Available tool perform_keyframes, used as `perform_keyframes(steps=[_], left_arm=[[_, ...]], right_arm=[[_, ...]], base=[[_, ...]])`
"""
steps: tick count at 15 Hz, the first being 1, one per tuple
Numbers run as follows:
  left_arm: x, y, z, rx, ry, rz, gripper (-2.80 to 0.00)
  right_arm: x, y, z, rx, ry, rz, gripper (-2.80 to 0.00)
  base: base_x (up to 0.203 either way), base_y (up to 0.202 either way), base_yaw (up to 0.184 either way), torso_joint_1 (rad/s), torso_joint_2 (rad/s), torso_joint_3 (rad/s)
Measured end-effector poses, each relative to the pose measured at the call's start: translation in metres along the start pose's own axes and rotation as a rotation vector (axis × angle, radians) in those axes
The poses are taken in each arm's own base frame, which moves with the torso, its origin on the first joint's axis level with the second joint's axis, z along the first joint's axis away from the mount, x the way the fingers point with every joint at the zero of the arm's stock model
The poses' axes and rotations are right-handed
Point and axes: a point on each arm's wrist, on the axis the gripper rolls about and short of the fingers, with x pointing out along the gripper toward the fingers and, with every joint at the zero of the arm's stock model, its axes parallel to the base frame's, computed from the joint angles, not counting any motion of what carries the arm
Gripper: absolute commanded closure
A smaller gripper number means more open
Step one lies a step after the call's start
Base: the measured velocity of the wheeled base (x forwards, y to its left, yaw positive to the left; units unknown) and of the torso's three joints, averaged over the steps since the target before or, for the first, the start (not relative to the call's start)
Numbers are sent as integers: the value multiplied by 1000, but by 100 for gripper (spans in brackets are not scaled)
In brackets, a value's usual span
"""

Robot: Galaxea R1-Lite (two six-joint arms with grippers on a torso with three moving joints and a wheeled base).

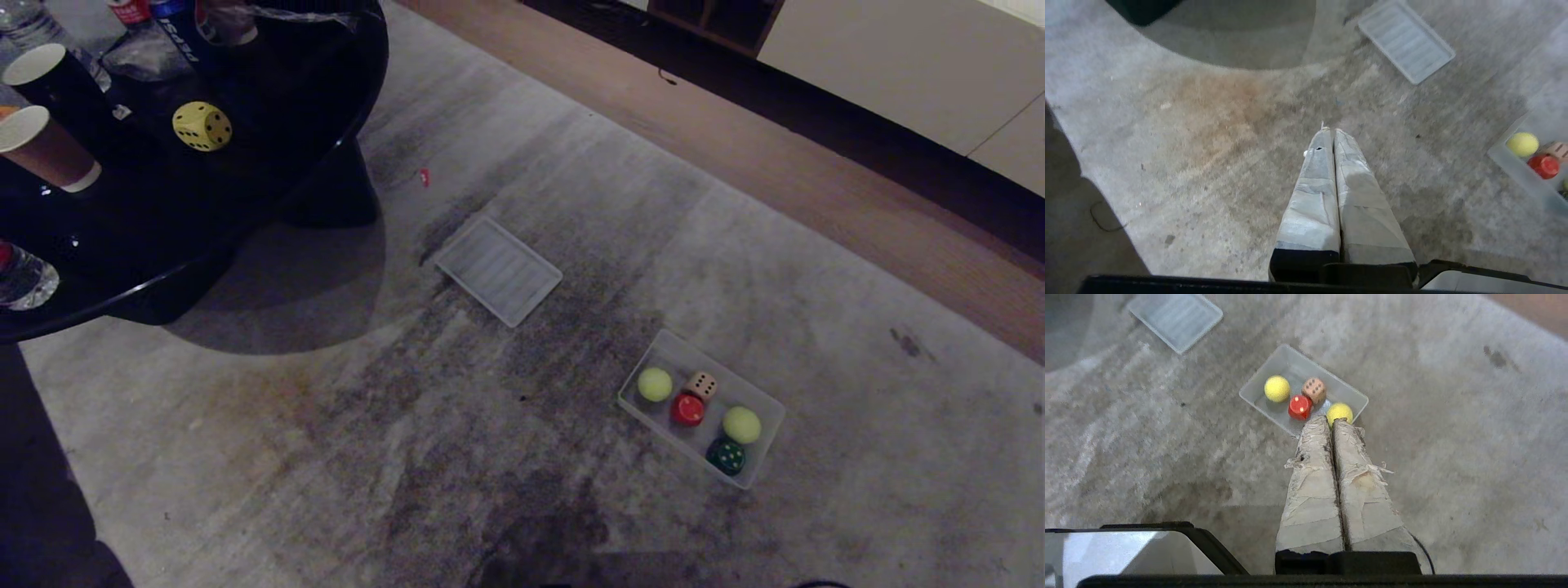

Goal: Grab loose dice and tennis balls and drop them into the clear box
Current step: Pick up toys out of the box

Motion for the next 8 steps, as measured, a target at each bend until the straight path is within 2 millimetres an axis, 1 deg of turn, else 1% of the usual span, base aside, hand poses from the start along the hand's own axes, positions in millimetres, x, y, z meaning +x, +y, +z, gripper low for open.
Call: perform_keyframes(steps=[8], left_arm=[[0, 0, 0, 0, 0, 0, 0]], right_arm=[[0, 0, 0, 1, 0, 0, 0]], base=[[0, 0, 0, 2, 2, 200]])
